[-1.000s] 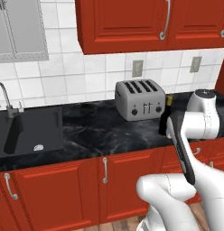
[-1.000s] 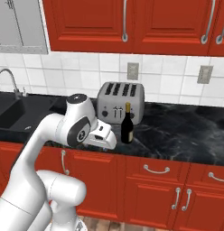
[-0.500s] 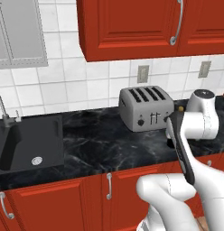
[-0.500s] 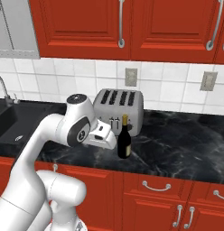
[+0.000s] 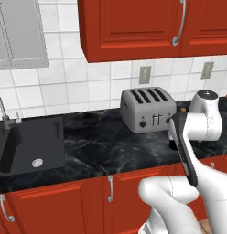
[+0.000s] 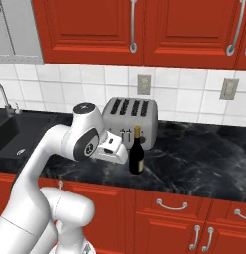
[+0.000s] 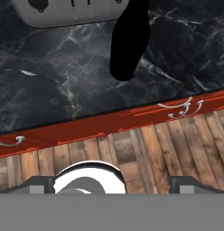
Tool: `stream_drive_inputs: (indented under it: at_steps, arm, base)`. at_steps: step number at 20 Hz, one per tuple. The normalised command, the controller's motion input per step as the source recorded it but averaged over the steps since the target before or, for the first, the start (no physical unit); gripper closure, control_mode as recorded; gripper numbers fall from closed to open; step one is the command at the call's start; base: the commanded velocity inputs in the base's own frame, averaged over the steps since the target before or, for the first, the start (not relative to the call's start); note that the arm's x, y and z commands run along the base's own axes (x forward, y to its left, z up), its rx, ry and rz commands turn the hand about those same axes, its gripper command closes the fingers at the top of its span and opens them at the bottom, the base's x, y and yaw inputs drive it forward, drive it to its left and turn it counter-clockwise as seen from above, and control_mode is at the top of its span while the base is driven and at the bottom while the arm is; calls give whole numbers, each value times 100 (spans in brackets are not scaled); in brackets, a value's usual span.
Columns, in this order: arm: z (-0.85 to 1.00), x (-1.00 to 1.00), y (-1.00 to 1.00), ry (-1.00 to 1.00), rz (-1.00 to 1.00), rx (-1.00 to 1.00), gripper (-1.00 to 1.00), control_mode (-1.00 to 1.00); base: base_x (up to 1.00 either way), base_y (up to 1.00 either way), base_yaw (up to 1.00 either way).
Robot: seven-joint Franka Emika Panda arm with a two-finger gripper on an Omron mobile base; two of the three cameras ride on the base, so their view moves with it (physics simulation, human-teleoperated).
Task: There is a wine glass and glass cup on the dining counter. Place the wine bottle next to the wine glass and the juice bottle next to the glass cup.
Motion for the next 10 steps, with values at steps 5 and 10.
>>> stream_drive_inputs:
  at_steps: [5, 10]
  arm:
    - [0, 0, 0, 0, 0, 0, -100, 100]
    - [0, 0, 0, 0, 0, 0, -100, 100]
  base:
    - [0, 0, 0]
    - [0, 0, 0]
